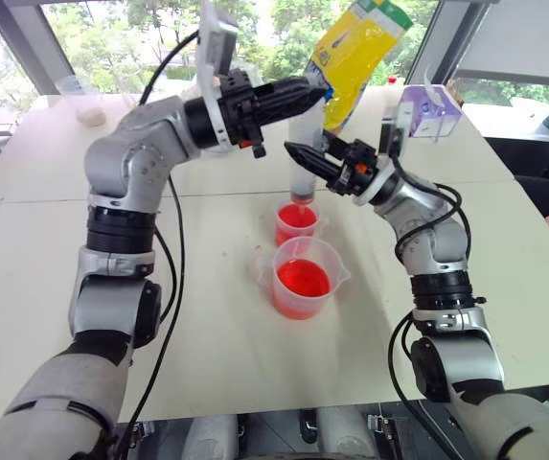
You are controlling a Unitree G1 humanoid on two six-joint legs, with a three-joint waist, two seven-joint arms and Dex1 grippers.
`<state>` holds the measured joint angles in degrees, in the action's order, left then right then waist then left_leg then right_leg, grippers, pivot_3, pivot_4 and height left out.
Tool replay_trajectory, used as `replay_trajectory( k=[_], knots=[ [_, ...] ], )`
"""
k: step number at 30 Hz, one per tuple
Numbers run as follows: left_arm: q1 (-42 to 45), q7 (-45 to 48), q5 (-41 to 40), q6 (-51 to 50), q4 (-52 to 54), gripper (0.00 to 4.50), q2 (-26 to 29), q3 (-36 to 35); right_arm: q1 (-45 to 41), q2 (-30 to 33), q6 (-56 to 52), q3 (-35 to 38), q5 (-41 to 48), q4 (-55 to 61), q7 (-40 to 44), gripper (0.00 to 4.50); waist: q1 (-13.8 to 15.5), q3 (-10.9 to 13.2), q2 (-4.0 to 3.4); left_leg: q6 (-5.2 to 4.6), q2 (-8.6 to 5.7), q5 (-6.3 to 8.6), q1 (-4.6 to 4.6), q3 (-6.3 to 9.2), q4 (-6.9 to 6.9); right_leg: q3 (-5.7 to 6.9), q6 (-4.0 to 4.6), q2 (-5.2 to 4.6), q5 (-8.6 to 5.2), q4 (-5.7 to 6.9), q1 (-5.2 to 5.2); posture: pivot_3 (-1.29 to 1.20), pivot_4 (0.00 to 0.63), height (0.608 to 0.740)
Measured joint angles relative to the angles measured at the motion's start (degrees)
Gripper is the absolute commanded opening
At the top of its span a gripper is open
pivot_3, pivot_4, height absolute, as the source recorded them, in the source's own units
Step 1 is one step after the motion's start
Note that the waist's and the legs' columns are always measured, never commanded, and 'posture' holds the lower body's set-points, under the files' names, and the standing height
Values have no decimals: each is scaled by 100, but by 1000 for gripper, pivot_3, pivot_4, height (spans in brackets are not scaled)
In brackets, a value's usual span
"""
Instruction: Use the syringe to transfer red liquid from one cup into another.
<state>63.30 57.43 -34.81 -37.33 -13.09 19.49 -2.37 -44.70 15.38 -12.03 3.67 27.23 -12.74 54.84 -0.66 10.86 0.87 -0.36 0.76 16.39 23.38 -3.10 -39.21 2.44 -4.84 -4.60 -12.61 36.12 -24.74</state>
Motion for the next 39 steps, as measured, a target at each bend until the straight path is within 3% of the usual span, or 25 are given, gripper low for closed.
replay_trajectory(
  k=[31, 34, 39],
  knots=[
    [-197, 164, 435, 287, -28, 42, 3, 106, -1, -12, -503, 64, 102, 74, -62, 1382, -9, 0, 0, 0, 0, 0, -1, -1, 0, -1, 0, 0, 0, 0, 0, 0, 150, 740],
    [-195, 115, 433, 277, -41, 939, 0, 90, 0, -18, -541, 70, 117, 101, -94, 1382, -9, 0, 0, 0, 0, 0, -1, -1, 0, -1, 0, -1, 0, 0, 0, 0, 150, 740],
    [-143, 141, 382, 257, -53, 3309, -18, 96, 4, -39, -642, 89, 119, 133, -219, 1382, -3, 0, 0, 0, -1, 0, 0, -1, 0, -1, 0, -1, 0, 0, 0, 0, 150, 740]
  ],
)
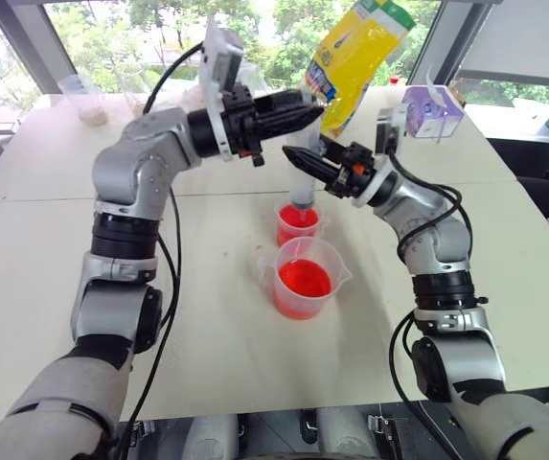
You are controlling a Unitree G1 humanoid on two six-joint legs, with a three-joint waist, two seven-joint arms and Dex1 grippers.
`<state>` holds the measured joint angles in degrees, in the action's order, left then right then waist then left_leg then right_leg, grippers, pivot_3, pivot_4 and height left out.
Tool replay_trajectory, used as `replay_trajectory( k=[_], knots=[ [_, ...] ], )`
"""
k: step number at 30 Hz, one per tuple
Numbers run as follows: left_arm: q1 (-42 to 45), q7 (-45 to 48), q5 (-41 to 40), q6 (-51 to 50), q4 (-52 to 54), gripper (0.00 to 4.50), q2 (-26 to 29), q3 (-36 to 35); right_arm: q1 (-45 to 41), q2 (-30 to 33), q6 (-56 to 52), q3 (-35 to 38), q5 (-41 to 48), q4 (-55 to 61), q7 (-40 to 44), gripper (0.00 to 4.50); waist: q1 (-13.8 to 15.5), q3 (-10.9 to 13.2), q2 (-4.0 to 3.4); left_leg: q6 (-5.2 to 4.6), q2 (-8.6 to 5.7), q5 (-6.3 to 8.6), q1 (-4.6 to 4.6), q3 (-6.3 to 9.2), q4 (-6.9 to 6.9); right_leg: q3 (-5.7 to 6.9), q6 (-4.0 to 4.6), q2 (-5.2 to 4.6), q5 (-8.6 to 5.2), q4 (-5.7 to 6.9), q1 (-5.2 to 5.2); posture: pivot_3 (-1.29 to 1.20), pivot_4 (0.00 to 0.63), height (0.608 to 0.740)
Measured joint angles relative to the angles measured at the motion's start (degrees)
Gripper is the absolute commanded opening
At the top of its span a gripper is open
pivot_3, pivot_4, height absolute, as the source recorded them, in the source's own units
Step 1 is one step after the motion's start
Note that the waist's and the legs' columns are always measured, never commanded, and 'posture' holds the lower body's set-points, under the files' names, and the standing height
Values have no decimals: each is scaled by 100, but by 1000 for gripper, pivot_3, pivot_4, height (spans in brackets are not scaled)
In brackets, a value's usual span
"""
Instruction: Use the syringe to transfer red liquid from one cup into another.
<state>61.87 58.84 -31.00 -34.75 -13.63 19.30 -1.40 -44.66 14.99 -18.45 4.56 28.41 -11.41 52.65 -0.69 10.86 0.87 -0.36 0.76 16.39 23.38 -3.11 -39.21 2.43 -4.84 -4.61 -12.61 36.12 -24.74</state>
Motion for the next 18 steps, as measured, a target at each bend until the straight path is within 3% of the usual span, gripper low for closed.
replay_trajectory(
  k=[3, 9, 13, 18],
  knots=[
    [22, 97, -48, -11, 0, 4434, 51, 48, 14, -20, -5, 22, 0, 39, -98, 1382, -5, 0, 0, 0, 0, 0, 0, 0, 0, 0, 0, 0, 0, 0, 0, 0, 150, 740],
    [10, 218, -233, -95, 122, 4434, 529, -4, 96, -81, -8, 29, 78, 191, -145, 1382, -41, 1, -1, 0, 5, 0, -1, 0, 2, -1, 0, 5, 0, 4, -5, 0, 150, 740],
    [-154, 0, -414, -251, 283, 4434, 1078, -664, 119, -143, -8, -129, 250, 424, 91, 1382, -50, 1, -2, 1, 10, 0, -2, 1, 3, -3, 1, 9, 0, 7, -8, 0, 150, 740],
    [-636, -116, -632, -546, 713, 4434, 1352, -894, 36, -141, -14, -82, 367, 427, 30, 1382, 22, 1, -2, -1, -5, 1, 1, 1, -4, -1, 0, -10, 0, 3, 1, 0, 150, 740]
  ],
)
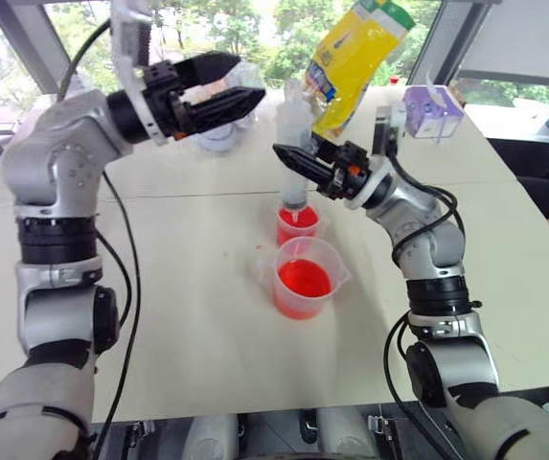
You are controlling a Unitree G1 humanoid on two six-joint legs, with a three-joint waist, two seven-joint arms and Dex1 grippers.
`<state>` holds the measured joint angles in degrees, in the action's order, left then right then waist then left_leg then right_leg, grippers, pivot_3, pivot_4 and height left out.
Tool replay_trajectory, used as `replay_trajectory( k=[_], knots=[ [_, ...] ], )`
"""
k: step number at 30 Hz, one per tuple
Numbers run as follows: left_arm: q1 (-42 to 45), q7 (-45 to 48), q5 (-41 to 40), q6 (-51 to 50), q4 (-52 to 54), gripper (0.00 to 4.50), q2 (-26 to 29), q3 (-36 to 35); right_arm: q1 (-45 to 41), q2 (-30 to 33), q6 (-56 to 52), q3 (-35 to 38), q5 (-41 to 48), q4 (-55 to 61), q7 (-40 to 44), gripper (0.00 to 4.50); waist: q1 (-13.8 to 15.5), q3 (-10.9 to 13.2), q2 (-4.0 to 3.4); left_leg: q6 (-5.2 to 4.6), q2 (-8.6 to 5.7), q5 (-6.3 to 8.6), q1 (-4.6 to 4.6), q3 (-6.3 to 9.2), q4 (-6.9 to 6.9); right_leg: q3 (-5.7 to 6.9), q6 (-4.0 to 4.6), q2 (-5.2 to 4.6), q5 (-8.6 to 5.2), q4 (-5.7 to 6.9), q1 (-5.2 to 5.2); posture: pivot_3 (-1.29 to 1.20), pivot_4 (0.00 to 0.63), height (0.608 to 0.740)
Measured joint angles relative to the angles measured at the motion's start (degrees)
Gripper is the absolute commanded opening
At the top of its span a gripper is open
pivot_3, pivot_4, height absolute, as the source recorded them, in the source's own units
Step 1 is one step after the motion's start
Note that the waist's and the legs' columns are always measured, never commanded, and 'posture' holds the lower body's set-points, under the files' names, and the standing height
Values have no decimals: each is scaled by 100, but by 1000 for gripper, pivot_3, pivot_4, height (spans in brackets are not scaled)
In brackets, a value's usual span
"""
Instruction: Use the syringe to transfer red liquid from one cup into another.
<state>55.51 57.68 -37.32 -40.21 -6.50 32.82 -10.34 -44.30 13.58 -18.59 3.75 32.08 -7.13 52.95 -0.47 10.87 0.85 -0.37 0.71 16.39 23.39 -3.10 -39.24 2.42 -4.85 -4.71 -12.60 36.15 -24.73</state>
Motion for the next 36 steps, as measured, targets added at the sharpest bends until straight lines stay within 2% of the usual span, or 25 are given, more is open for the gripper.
replay_trajectory(
  k=[6, 10, 13, 16, 19, 21, 25, 33, 36],
  knots=[
    [-510, -178, -210, -220, 498, 4434, 69, -6, -215, 155, -209, 237, 173, 22, -335, 1382, -28, 0, 0, 0, 3, 0, -1, 1, 2, -1, -3, 2, 2, 0, -2, 0, 150, 740],
    [-827, -384, -221, -303, 845, 4434, 59, 6, -634, 626, -791, 529, 116, 92, -1270, 1382, -30, 1, -1, 2, 4, -1, -1, -2, 2, -2, -2, 1, 2, 3, -5, 0, 150, 740],
    [-1280, -496, -210, -324, 1194, 4434, 68, 60, -819, 1186, -2074, 908, 199, 336, -2270, 1382, -9, 0, -1, 2, 4, -1, 1, 0, 6, -2, -1, -2, 1, -2, -4, 0, 150, 740],
    [-1815, -545, -218, -443, 1534, 4434, 92, 138, -667, 1808, -4070, 1360, 601, 838, -3038, 1382, -13, 0, -1, -1, 5, 1, 5, -2, 10, -7, 1, -6, 0, -9, -5, 0, 150, 740],
    [-2108, -617, -299, -573, 1829, 4434, 90, 187, -212, 2473, -5558, 1290, 734, 1305, -3293, 1382, -11, 0, 0, -5, 5, 3, 5, -3, 10, -7, 1, -6, 0, -12, -5, 0, 150, 740],
    [-2180, -707, -383, -618, 1975, 4434, 88, 183, 139, 2803, -6129, 1170, 695, 1377, -3354, 1382, -11, 0, 0, -7, 3, 4, 4, -3, 9, -8, 2, -5, 0, -12, -4, 0, 150, 740],
    [-2312, -814, -481, -688, 2144, 4434, 87, 191, 675, 2980, -6552, 1062, 625, 1379, -3335, 1382, -37, 0, 0, -7, 4, 4, -2, -5, 9, -11, 1, 7, 0, -10, -4, 0, 150, 740],
    [-2670, -939, -591, -839, 2502, 4434, 101, 302, 1491, 2980, -6330, 804, 241, 1222, -3262, 1382, -18, 0, 1, -7, 3, 4, 0, -6, 6, -12, -1, 10, 0, -12, -4, 0, 150, 740],
    [-2734, -975, -680, -928, 2626, 4500, 153, 301, 1531, 2986, -6191, 793, 188, 1208, -3134, 2884, -20, -1, 2, -7, 4, 4, -1, -5, 6, -12, -1, 12, 0, -11, -4, 0, 150, 740]
  ],
)
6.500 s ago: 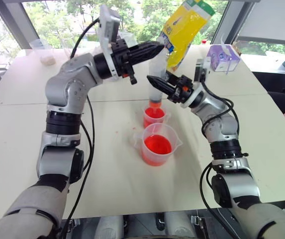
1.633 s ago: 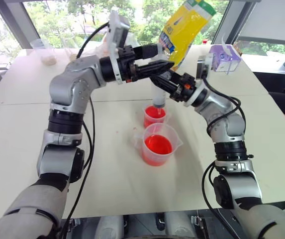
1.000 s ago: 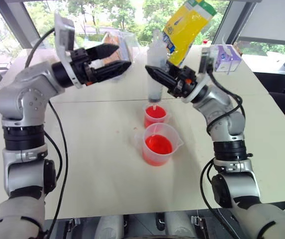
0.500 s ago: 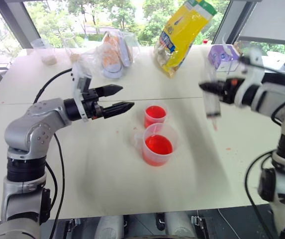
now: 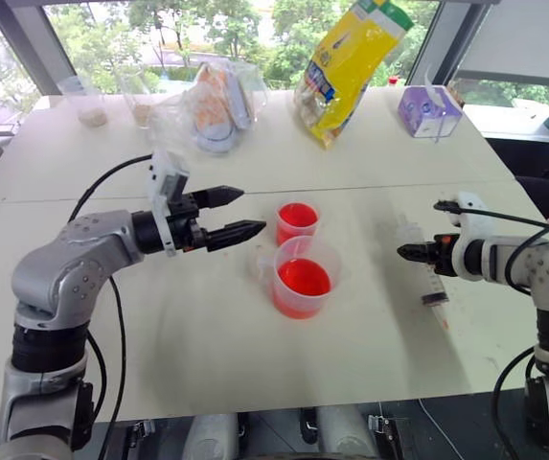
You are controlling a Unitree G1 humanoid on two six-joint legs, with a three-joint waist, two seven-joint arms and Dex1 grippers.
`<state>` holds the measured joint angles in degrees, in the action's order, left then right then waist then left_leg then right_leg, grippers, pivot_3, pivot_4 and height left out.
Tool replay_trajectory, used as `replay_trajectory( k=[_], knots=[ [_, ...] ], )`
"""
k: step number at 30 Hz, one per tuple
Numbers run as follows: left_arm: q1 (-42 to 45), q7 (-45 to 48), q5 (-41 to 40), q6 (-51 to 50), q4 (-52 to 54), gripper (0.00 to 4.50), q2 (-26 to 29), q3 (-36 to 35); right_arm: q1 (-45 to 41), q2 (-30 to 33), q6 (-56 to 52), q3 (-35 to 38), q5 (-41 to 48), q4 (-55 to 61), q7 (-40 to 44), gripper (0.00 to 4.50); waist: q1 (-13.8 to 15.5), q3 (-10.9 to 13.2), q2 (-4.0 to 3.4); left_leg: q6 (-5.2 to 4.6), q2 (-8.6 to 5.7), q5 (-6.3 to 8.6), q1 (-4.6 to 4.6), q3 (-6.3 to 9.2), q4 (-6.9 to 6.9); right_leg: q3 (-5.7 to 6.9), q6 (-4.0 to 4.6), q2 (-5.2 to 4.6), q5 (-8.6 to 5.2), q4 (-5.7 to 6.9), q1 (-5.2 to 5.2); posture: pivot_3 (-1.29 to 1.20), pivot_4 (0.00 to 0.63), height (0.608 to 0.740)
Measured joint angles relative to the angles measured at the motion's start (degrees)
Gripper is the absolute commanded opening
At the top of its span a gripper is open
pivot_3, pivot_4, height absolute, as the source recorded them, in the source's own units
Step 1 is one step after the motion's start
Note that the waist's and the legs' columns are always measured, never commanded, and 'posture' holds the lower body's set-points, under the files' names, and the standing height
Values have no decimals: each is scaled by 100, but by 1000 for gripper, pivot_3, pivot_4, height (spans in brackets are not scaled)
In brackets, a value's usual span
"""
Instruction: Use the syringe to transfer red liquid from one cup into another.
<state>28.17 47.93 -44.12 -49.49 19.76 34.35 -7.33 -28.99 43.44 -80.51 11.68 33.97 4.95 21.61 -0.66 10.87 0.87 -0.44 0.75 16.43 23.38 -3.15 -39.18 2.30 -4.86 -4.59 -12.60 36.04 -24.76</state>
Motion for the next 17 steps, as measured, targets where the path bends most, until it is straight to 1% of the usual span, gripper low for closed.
replay_trajectory(
  k=[3, 5, 10, 12, 17],
  knots=[
    [-103, -44, -95, -108, 136, 4500, 49, 1, 22, 19, 20, 9, 14, -1, 158, 4465, -1, 0, 0, 0, 0, 0, 0, 1, 0, 0, 0, 1, 0, 0, 0, 0, 150, 740],
    [-137, -70, -157, -142, 193, 4500, 83, 0, 46, 149, 20, 16, 71, 93, 322, 4465, 2, 0, 0, 0, 0, 0, 0, 1, 0, 0, 0, 0, 0, 0, 0, 0, 150, 740],
    [-296, -79, -291, -207, 390, 4500, 231, -16, 168, 760, 174, 127, 265, 685, 915, 4465, 12, 0, 0, 0, 0, 0, 1, 2, 0, 1, -1, 0, -1, -2, 0, 0, 150, 740],
    [-393, -64, -366, -271, 423, 4500, 385, -36, 307, 1010, 340, 393, 495, 1004, 1331, 4465, 11, 0, 0, 0, 0, 0, 1, 3, 1, 1, -1, 0, -2, -2, 0, 0, 150, 740],
    [-677, -18, -615, -347, 589, 4500, 671, -215, 903, 1664, 496, 1342, 1366, 1899, 2543, 4465, 22, 1, 2, 0, 2, 1, -2, 4, 0, 3, 0, 1, -3, -4, 4, 0, 150, 740]
  ],
)
